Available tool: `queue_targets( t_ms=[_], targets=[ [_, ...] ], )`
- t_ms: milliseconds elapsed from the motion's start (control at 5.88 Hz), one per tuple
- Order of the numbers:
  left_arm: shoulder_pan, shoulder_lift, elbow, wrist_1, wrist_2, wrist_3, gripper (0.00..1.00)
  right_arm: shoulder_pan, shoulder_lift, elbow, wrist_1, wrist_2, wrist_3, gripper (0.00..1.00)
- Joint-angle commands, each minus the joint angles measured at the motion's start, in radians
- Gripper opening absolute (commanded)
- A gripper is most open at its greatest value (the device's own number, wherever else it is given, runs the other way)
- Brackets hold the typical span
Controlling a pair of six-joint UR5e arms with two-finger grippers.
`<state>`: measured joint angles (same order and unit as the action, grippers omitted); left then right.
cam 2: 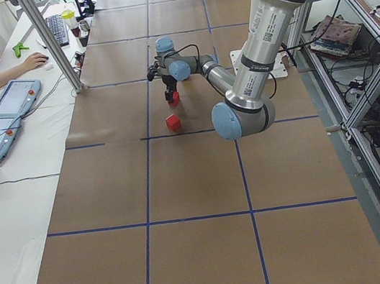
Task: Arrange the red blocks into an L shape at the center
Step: 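Reach the left gripper to the nearer-center red cube and grasp it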
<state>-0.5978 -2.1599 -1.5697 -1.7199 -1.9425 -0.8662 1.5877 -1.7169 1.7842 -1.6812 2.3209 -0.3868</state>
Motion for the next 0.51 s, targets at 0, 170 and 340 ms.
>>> queue_targets(
  t_ms=[0,170,340],
  targets=[
    [-0.010,-0.030,0.000,0.023,-0.003,-0.019,0.07,0.000,-0.004,0.000,0.000,0.000,-0.001,1.00],
    [-0.011,-0.096,0.002,0.095,-0.003,-0.087,0.07,0.000,-0.012,0.001,0.000,0.000,-0.001,1.00],
    [-0.008,-0.179,0.061,0.108,-0.001,-0.165,0.07,0.000,-0.012,0.000,0.000,-0.002,-0.001,1.00]
  ],
)
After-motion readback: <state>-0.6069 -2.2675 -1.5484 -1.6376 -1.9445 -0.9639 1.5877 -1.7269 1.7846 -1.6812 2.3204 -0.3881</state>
